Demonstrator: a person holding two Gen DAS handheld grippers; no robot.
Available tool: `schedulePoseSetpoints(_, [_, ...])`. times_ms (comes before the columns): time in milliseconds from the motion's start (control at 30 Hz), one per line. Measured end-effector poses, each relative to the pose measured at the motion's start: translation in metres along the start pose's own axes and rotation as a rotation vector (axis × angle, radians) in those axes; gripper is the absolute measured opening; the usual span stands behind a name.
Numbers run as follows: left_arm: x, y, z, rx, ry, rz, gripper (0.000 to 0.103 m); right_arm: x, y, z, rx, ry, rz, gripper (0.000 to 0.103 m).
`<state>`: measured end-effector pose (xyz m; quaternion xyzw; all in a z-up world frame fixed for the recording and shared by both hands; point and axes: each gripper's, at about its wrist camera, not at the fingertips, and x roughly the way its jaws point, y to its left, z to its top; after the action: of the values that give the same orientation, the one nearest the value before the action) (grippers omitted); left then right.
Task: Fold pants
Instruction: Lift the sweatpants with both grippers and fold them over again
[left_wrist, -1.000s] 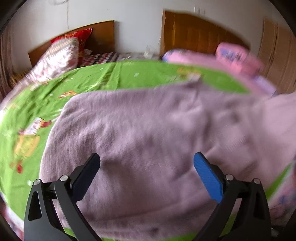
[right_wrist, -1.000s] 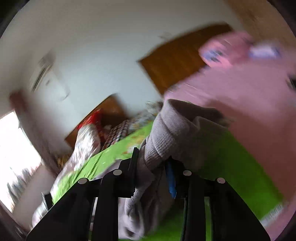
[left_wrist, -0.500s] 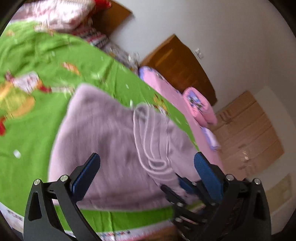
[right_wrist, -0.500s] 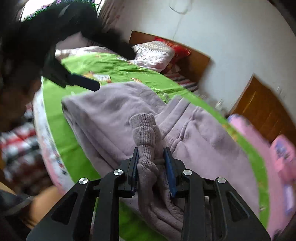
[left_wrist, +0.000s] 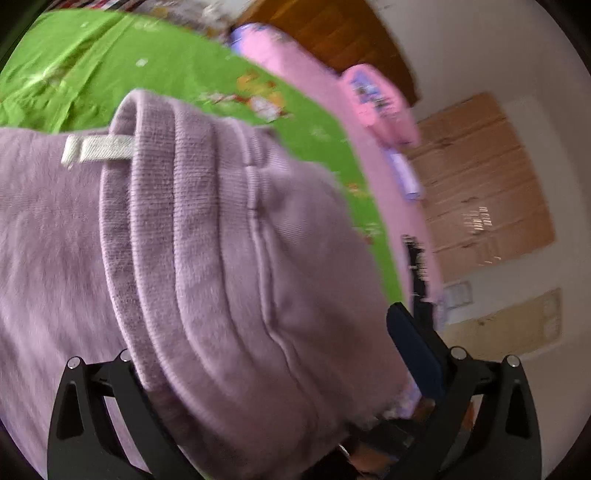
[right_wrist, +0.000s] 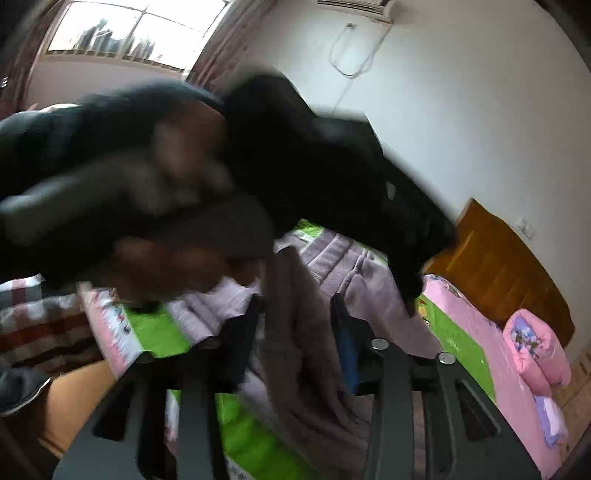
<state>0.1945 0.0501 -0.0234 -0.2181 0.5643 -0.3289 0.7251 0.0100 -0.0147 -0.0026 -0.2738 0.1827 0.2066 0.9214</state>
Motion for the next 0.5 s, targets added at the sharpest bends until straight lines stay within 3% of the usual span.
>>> schedulePoseSetpoints(67, [0.006, 0.008, 0.003, -0.026, 0.006, 0.004, 0.1, -0.014, -0.012, -0.008, 0.004, -0.014, -0.003, 0.045])
schedulePoseSetpoints(100, [0.004, 0.012, 0.002, -0.033, -0.002, -0.022, 0.101, -0.021, -0.022, -0.012, 0.024, -0.02, -0.012, 0.052])
schedulePoseSetpoints(133, [0.003, 0.014, 0.002, -0.037, -0.007, -0.037, 0.101, -0.032, -0.037, -0.021, 0.07, -0.025, -0.028, 0.065])
schedulePoseSetpoints(167, [0.002, 0.016, 0.001, -0.045, -0.011, -0.053, 0.101, -0.04, -0.051, -0.028, 0.119, -0.026, -0.041, 0.091])
schedulePoseSetpoints(200, [0.002, 0.019, -0.002, -0.049, -0.013, -0.064, 0.101, -0.047, -0.066, -0.036, 0.173, -0.03, -0.045, 0.098])
schedulePoseSetpoints(300, [0.003, 0.02, 0.0, -0.035, -0.006, -0.06, 0.101, -0.064, -0.109, -0.076, 0.353, 0.015, -0.047, 0.098])
schedulePoseSetpoints(433, [0.003, 0.013, -0.003, 0.008, 0.01, -0.001, 0.101, -0.056, -0.115, -0.112, 0.441, 0.168, -0.047, 0.098])
schedulePoseSetpoints(467, [0.004, 0.009, -0.003, 0.01, 0.006, 0.026, 0.096, -0.051, -0.117, -0.115, 0.459, 0.184, -0.045, 0.098])
schedulePoseSetpoints(500, [0.004, 0.005, -0.004, 0.016, 0.001, 0.062, 0.083, -0.045, -0.119, -0.115, 0.487, 0.195, -0.051, 0.098])
